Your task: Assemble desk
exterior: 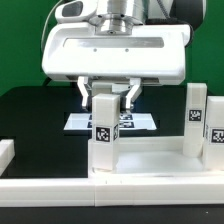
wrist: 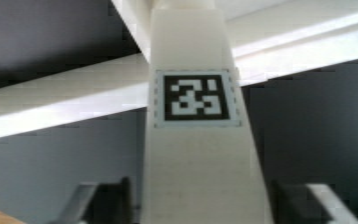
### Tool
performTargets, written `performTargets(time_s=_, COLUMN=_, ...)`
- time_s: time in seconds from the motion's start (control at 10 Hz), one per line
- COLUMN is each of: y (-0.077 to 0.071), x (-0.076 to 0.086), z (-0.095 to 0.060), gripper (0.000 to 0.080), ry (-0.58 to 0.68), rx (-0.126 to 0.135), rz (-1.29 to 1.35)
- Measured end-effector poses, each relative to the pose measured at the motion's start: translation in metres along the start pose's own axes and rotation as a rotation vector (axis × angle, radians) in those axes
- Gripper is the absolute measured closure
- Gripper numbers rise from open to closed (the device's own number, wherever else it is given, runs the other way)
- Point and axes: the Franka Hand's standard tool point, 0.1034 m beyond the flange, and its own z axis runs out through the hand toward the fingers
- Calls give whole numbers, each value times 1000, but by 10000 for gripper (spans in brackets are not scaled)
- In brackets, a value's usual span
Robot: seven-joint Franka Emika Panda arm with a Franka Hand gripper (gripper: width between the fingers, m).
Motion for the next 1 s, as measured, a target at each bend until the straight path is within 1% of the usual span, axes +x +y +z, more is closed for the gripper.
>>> performTargets(time_s=0.1, y=0, x=0, z=0, gripper=230, ry=0, rx=0, rz=0)
performTargets(time_s=0.2, y=0, x=0, z=0, gripper=163, ry=-1, rx=0, rz=0)
performTargets(time_s=0.8, y=1, x=-1, z=1, gripper=151, ry=-3, rx=-1, rz=-1)
performTargets(time_s=0.9, y=5, x=0, z=1, gripper=151, ry=-71, rx=1, rz=7)
performTargets(time_s=1.0, y=11, x=12, z=-3, gripper=151, ry=-116, rx=9, rz=25)
